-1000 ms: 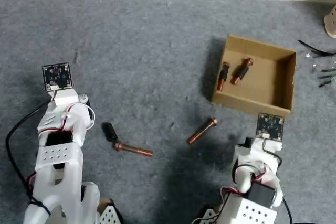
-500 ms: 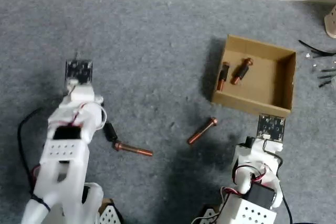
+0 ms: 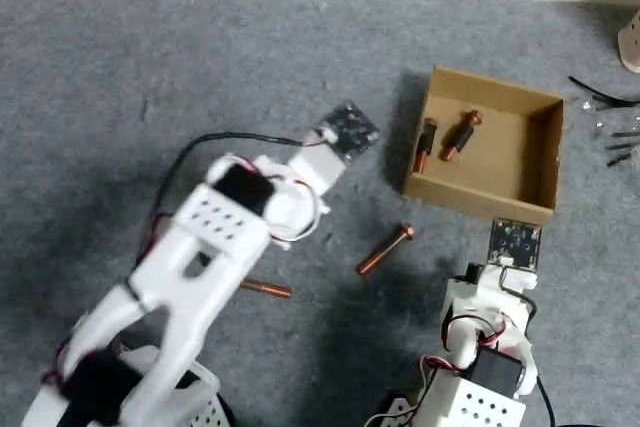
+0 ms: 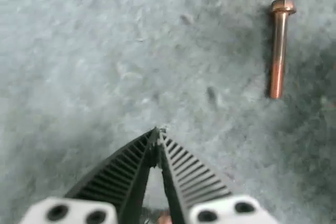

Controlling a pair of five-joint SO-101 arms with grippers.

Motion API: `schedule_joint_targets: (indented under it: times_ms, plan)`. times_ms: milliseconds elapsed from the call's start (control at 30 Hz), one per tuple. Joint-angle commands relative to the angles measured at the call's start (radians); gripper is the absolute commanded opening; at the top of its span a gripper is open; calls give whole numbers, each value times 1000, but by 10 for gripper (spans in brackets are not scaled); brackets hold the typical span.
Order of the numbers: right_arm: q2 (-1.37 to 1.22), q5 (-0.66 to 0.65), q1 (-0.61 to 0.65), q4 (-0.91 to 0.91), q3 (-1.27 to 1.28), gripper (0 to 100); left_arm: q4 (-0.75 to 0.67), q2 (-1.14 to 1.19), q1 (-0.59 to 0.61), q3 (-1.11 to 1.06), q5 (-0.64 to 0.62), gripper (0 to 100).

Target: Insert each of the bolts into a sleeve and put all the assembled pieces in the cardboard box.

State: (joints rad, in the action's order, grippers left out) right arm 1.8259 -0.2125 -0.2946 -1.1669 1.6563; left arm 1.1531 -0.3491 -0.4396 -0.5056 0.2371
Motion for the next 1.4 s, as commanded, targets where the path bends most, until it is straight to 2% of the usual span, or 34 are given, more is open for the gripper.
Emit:
schedule_joint_targets:
  times_ms: [0, 200, 400, 567, 667, 967, 1200, 1367]
  plan:
    - [12, 8, -7, 18, -10, 5, -155, 140, -74, 51, 6, 7]
    - [12, 8, -7, 36, -7, 5, -247, 277, -183, 62, 8, 8]
    - [12, 8, -12, 38, -4, 5, -255, 297, -268, 62, 9, 22]
    - [12, 8, -13, 35, -7, 5, -192, 303, -234, 62, 11, 162]
    - [12, 8, -13, 33, -7, 5, -184, 303, -214, 62, 11, 202]
    - [12, 8, -15, 35, -5, 5, -256, 305, -213, 62, 12, 210]
    - [12, 8, -13, 35, -4, 5, -250, 311, -217, 62, 48, 211]
    - [12, 8, -13, 36, -4, 5, -235, 453, -226, 170, 49, 211]
